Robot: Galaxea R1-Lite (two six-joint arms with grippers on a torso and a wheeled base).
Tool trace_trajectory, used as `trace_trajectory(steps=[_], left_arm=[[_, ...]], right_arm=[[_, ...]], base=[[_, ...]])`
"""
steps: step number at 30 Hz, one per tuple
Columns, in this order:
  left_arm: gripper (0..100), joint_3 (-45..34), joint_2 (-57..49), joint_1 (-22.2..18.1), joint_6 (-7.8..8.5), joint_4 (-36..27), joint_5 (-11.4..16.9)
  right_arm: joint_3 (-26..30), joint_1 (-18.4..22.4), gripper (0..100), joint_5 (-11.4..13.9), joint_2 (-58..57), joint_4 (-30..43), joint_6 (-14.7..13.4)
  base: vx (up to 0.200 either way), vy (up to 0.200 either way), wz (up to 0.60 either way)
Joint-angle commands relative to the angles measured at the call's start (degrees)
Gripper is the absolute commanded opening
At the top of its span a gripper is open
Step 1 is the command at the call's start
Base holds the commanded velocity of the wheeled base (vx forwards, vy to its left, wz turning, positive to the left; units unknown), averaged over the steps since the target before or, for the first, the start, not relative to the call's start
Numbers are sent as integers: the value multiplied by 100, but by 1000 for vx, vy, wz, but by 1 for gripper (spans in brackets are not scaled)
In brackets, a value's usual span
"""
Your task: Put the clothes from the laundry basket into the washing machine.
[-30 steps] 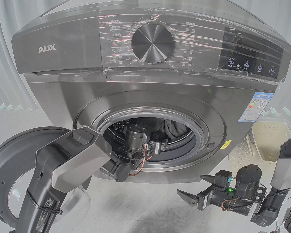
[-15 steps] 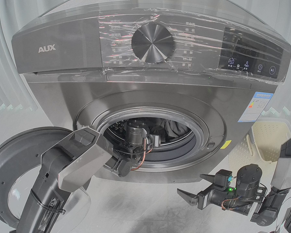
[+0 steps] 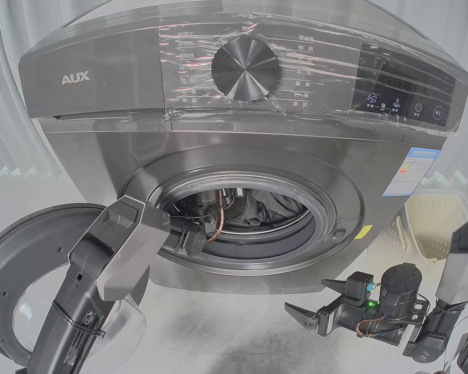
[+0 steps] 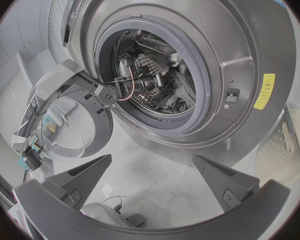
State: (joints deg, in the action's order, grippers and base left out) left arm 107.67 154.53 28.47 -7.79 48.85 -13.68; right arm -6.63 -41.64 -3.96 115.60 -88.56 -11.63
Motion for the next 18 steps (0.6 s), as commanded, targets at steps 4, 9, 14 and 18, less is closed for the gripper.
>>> trace_trajectory(steps=[4, 9, 14, 18], left_arm=[[0, 53, 86, -34, -3, 2, -3], [100, 88, 183, -87, -3, 20, -3], [100, 17, 165, -96, -82, 20, -3], [100, -202, 77, -25, -100, 81, -3]], right_arm=[[-14, -10, 100, 1, 6, -3, 3], [-14, -2, 100, 1, 32, -3, 3], [-14, 16, 100, 1, 41, -3, -6], [-14, 7, 100, 1, 50, -3, -6]], base=[[0, 0, 0], [0, 0, 0], [0, 0, 0], [0, 0, 0]])
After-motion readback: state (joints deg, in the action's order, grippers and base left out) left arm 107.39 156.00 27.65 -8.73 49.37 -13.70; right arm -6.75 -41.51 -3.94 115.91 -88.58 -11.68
